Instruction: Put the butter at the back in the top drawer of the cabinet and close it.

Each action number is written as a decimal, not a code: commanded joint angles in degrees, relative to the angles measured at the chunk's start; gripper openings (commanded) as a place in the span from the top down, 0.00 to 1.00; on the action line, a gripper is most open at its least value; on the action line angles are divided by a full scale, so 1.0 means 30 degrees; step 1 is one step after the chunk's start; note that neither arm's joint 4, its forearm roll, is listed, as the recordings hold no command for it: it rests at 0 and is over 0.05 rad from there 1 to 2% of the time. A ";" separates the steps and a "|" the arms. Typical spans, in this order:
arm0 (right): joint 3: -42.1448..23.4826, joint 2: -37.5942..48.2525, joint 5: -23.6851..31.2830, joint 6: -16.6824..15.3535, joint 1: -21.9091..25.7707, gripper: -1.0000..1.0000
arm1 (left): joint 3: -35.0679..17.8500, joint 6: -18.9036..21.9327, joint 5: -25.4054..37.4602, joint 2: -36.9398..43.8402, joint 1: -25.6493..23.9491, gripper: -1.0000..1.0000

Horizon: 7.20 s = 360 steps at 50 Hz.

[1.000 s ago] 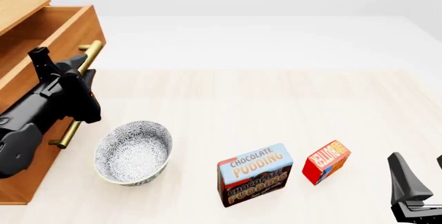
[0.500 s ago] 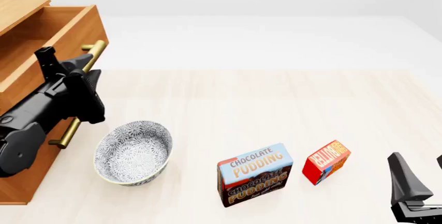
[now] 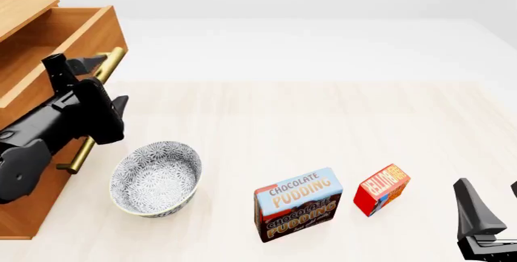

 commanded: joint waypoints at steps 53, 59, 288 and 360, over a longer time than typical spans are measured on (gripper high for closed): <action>0.0000 0.0000 0.0000 0.0000 0.0000 0.00 | -1.2107 -1.0149 1.8173 -0.5265 0.0006 0.00; 0.0000 0.0000 0.0000 0.0000 0.0000 0.00 | -1.4434 -1.1983 2.0038 -0.4602 0.0525 0.00; 0.0000 0.0000 0.0000 0.0000 0.0000 0.00 | -1.3669 -2.3976 1.9651 0.3177 0.2205 0.00; 0.0000 0.0000 0.0000 0.0000 0.0000 0.00 | -1.3105 -2.4936 1.9167 0.3943 0.1556 0.00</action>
